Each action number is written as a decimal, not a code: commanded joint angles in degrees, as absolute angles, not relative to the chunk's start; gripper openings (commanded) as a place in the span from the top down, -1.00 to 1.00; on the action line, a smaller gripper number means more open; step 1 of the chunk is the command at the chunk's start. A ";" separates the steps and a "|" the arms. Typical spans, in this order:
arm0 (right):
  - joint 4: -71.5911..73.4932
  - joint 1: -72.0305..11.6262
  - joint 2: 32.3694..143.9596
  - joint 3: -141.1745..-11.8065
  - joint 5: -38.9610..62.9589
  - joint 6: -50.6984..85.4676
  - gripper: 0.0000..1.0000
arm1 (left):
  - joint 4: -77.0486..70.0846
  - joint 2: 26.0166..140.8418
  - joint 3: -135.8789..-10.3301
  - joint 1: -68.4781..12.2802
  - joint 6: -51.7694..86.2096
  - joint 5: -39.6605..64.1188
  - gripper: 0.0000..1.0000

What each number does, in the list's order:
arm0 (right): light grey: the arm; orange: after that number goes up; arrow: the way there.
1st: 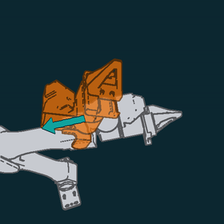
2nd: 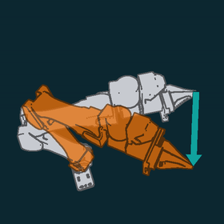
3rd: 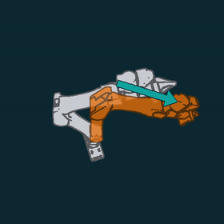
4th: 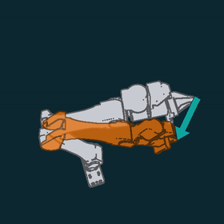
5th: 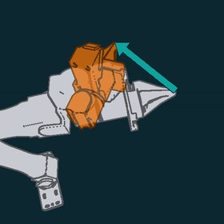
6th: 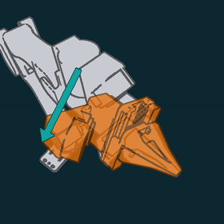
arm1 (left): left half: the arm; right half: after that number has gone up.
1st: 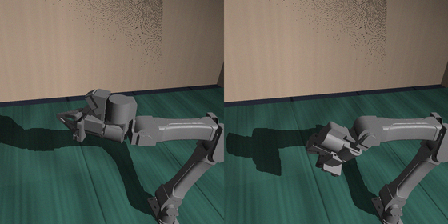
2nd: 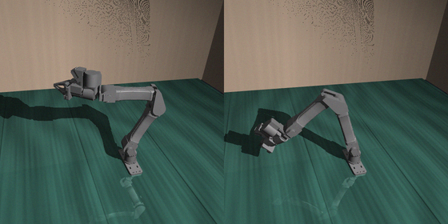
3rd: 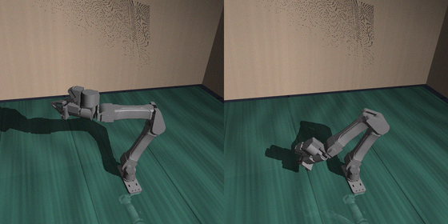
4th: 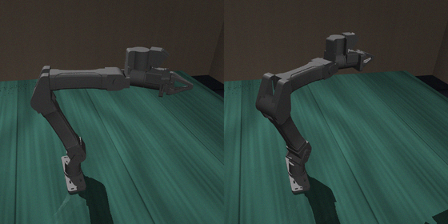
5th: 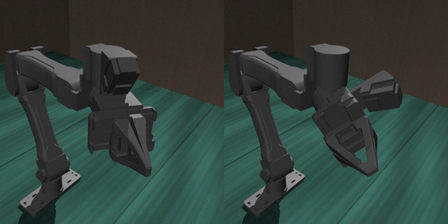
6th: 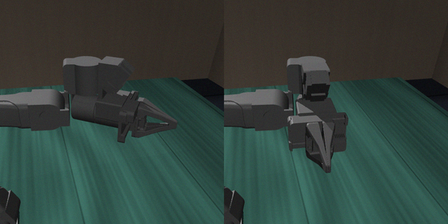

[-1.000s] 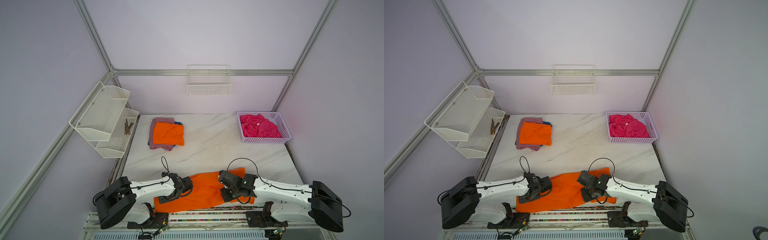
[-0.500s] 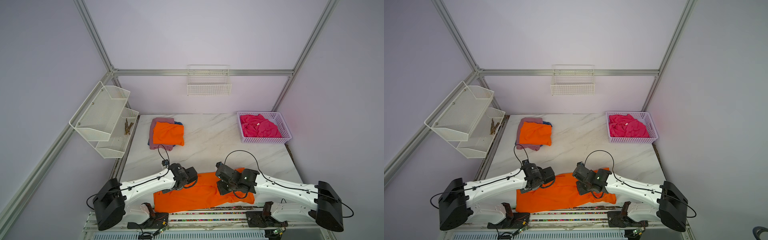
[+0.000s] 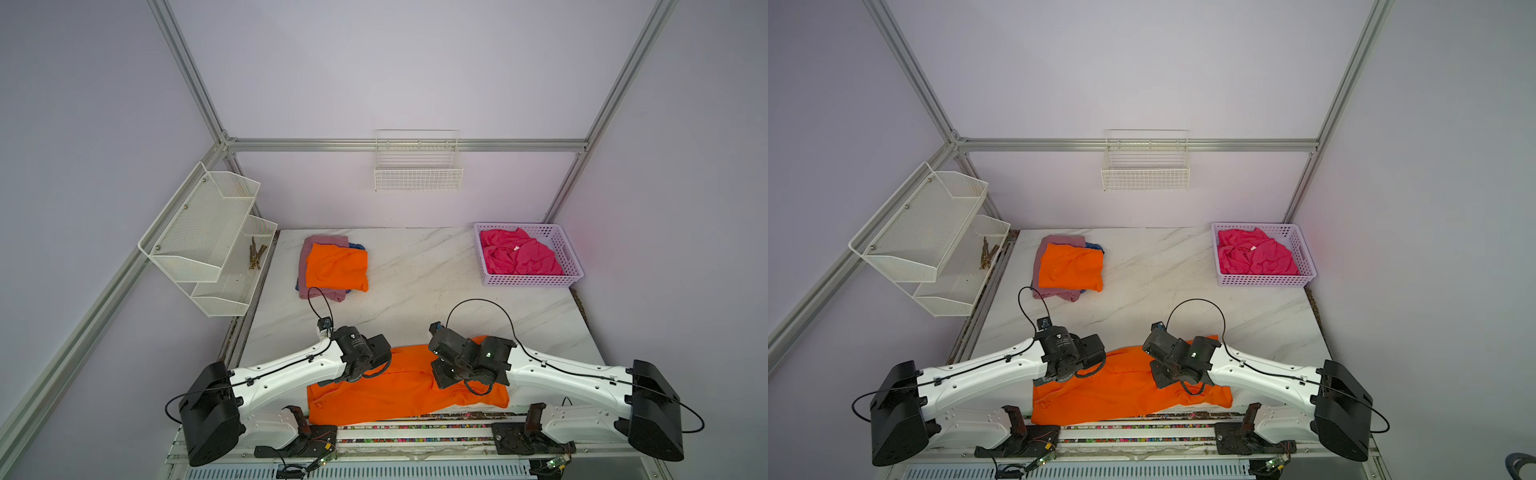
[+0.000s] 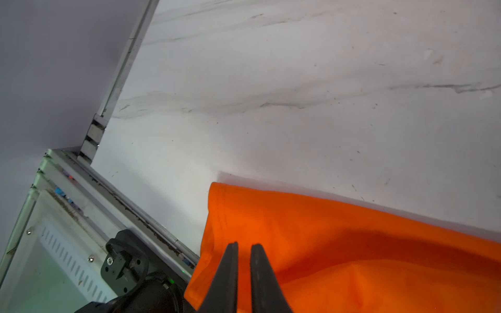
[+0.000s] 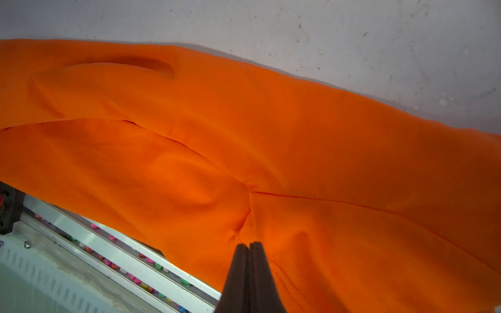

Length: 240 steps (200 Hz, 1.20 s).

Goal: Fold and stack t-shirts
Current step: Smooth out the T-shirt at the center of the board.

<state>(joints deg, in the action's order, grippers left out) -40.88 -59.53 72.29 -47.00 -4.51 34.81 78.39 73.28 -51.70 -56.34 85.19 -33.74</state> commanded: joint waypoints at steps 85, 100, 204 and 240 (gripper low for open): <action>-37.19 -59.77 76.35 -48.16 -5.91 32.88 1.00 | 62.77 72.74 -46.84 -57.04 72.02 -27.48 0.78; -36.80 -59.77 76.64 -48.16 -5.81 32.87 1.00 | 66.83 71.42 -46.47 -57.04 74.29 -27.29 0.75; -35.68 -59.77 74.39 -47.93 -8.35 32.50 0.41 | 73.57 66.78 -41.11 -64.12 84.92 -29.56 0.20; -36.71 -59.76 72.86 -47.64 -10.56 33.11 0.36 | 74.37 69.75 -40.30 -65.78 87.00 -29.05 0.08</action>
